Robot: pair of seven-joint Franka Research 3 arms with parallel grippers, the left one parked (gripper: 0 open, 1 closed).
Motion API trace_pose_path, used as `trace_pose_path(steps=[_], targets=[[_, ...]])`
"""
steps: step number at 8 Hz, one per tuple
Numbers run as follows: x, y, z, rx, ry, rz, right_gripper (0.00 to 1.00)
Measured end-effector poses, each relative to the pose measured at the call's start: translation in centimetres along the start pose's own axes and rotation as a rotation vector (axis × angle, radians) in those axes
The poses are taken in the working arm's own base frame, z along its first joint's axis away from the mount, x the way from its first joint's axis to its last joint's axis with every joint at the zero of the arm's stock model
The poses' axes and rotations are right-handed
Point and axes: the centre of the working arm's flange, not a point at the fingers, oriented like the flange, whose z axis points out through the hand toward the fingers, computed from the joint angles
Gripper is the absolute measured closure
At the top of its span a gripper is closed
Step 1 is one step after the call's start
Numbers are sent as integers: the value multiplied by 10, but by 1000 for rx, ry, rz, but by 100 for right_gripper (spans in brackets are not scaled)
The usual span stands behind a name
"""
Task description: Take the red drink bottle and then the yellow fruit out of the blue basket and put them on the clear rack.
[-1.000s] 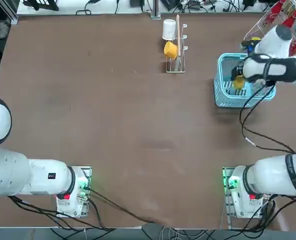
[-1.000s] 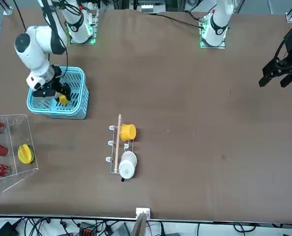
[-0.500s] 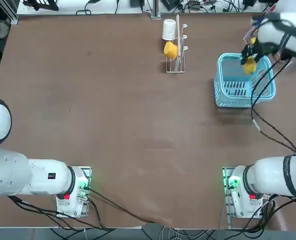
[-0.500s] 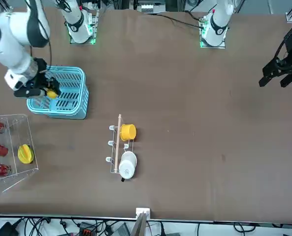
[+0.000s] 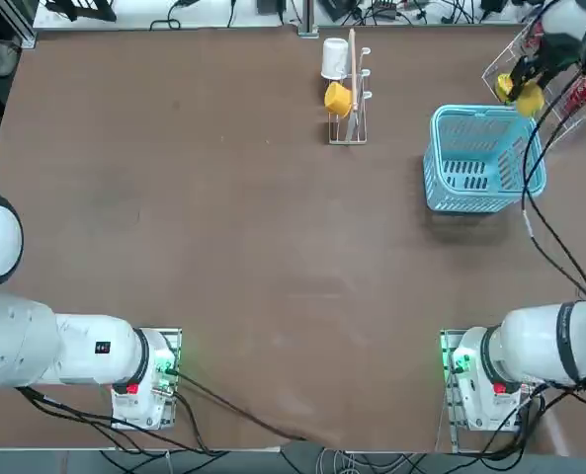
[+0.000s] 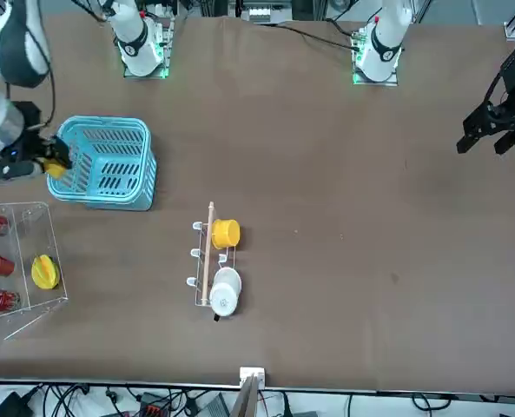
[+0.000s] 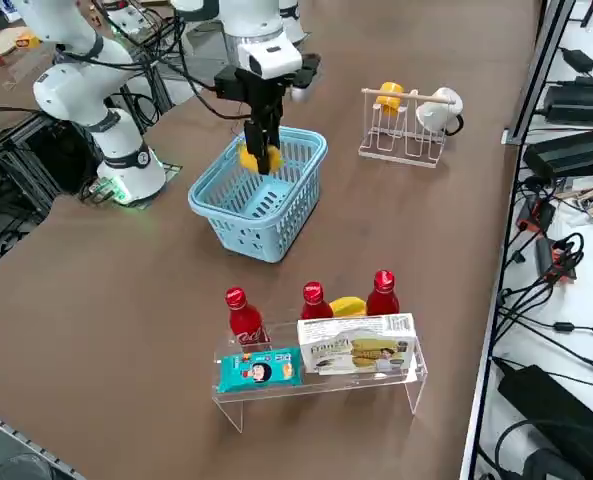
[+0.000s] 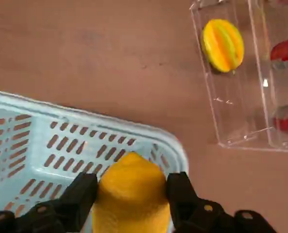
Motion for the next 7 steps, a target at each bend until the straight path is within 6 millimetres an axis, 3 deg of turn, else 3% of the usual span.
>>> trace_pose_path(steps=[2,4,7], targets=[[26,46,16,-9,-4,-97,16],[55,73,42,-59,-28,-181,16],[71,101,109,-111,-28,-270,16]])
